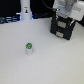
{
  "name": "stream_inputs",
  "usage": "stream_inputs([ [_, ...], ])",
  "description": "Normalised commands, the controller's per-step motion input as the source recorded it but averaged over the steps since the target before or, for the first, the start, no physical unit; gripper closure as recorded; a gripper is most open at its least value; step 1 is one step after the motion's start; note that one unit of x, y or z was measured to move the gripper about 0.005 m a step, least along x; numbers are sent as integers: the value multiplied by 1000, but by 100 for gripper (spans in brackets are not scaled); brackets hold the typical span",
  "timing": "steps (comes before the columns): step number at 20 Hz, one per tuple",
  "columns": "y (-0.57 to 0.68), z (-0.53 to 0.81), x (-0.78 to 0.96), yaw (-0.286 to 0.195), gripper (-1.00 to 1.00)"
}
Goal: Open the kcup holder, insert the kcup into the holder, and close the kcup holder
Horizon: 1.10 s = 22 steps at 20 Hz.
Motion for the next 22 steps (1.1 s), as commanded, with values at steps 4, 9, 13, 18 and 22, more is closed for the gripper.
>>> stream_inputs([
  [4, -8, -13, 8, -1, 100],
  [9, -7, -11, 13, -2, 100],
  [13, -9, -6, 23, -3, 100],
  [18, -89, 117, 481, -20, 100],
  [22, -149, 189, 575, -25, 100],
])
